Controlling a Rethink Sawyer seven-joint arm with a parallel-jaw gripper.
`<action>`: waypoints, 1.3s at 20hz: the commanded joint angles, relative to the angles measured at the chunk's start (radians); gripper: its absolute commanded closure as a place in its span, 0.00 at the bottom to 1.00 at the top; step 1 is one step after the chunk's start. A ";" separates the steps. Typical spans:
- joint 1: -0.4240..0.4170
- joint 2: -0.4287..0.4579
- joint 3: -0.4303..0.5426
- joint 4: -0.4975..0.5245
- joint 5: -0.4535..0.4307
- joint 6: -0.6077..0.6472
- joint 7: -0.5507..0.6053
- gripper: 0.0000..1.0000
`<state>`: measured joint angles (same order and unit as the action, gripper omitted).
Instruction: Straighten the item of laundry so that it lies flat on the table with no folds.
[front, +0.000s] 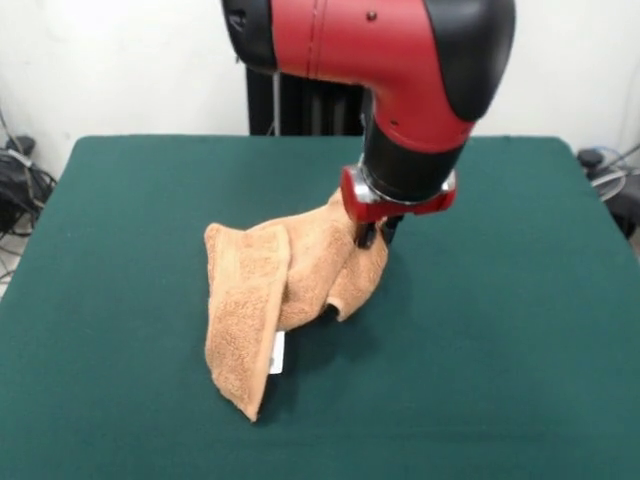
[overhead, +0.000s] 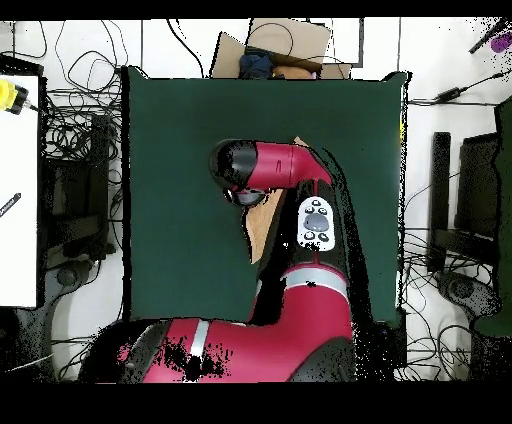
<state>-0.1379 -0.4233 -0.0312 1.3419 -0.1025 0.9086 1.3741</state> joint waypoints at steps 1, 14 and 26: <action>-0.028 -0.063 0.014 0.122 0.017 -0.063 0.163 1.00; -0.070 -0.119 0.074 0.228 0.067 -0.152 0.167 1.00; -0.008 -0.114 0.036 0.188 0.074 -0.096 0.223 1.00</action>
<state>-0.1587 -0.5416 -0.0313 1.4729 -0.0746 0.8040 1.3741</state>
